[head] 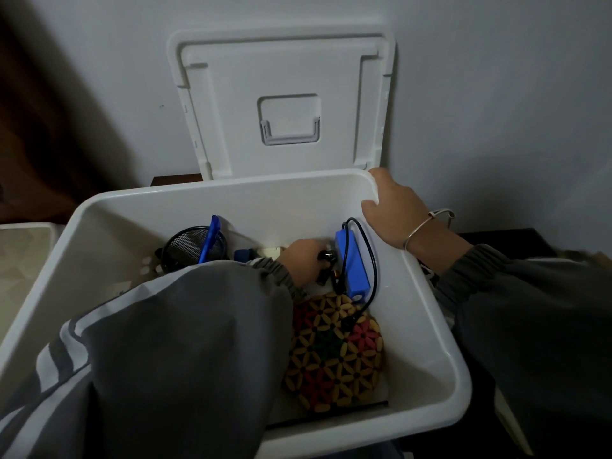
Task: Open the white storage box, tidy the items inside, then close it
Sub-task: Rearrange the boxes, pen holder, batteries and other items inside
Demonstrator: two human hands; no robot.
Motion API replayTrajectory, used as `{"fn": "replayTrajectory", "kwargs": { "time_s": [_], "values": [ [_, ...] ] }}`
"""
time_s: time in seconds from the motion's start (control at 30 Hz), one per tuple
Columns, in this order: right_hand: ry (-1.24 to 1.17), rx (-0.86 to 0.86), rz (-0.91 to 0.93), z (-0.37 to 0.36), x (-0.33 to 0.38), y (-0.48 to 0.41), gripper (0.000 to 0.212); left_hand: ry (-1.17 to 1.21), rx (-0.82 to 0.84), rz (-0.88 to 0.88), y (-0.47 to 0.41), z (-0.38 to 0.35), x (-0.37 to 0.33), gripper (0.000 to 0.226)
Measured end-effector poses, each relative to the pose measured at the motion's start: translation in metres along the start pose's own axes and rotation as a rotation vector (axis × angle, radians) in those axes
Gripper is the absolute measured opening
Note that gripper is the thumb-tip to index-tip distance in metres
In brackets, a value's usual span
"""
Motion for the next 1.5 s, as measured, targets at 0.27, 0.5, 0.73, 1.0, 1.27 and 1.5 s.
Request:
{"fn": "replayTrajectory", "kwargs": {
  "time_s": [0.27, 0.5, 0.73, 1.0, 1.27, 1.5],
  "values": [
    [0.002, 0.007, 0.004, 0.0, 0.0, 0.0, 0.04, 0.012, 0.289, 0.04, 0.003, 0.012, 0.006, 0.03],
    [-0.005, 0.016, 0.01, 0.0, 0.0, 0.001, 0.04, -0.092, 0.157, 0.089, 0.002, 0.011, 0.005, 0.03],
    [-0.002, 0.0, 0.002, 0.0, -0.001, -0.001, 0.04, -0.175, 0.038, 0.092, 0.003, -0.003, -0.002, 0.027],
    [-0.006, 0.002, 0.002, -0.001, -0.001, 0.0, 0.04, -0.266, -0.043, 0.121, 0.006, -0.008, -0.001, 0.032],
    [-0.01, 0.007, 0.001, 0.001, 0.001, 0.001, 0.04, -0.502, 0.009, 0.112, 0.009, -0.009, -0.003, 0.033],
    [-0.024, 0.021, -0.001, 0.003, 0.002, 0.002, 0.04, -0.279, -0.094, 0.161, 0.013, 0.003, 0.013, 0.039]
  ]
}}
Point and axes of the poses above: each hand's wrist, its own y-axis away from the middle knuckle, its own z-axis out of the back of the hand, x = y × z, the point moved 1 cm from there along -y, towards the middle knuckle, and after that the axes turned 2 degrees about y, right-handed, at the moved point
